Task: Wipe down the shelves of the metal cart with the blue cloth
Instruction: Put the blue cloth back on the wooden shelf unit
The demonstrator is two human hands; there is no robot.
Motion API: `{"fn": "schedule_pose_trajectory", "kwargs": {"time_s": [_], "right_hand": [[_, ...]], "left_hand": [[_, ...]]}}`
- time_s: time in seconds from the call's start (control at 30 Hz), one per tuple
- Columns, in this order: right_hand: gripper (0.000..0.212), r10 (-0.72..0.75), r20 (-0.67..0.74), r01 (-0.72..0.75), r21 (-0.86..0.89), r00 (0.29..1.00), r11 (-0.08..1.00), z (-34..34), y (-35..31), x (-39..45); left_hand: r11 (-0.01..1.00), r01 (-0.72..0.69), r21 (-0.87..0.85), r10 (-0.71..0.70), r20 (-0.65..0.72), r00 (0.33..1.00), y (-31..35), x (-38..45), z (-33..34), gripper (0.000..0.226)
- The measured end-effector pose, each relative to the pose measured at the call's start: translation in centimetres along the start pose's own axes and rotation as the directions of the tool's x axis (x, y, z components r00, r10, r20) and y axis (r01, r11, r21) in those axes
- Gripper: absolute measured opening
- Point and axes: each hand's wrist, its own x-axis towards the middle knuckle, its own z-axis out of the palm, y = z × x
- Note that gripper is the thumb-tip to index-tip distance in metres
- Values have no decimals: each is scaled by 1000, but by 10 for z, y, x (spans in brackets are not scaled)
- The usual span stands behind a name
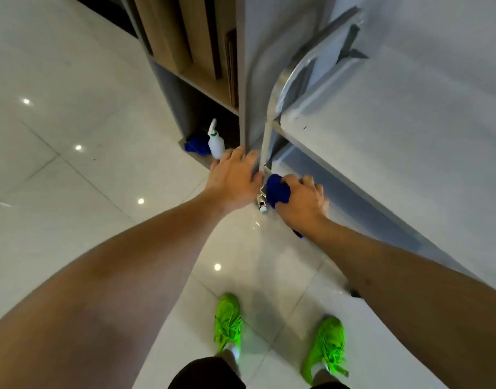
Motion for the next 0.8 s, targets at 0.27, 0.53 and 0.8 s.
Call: {"fn": "schedule_pose_trajectory", "kwargs": {"time_s": [0.27,0.53,0.8], "right_hand": [[56,-118,-187,127,41,975,991,-126,-103,-19],[58,-134,-373,157,31,918,987,-226,-177,-15],[55,-154,-499,208,54,853,977,-309,-210,24]], "left_hand": [[995,-40,95,53,-140,989,-15,14,-156,56],[983,-82,165,128,-292,948,-17,49,-284,64],[965,-107,239,187,-343,921,-13,88,-364,60]]}}
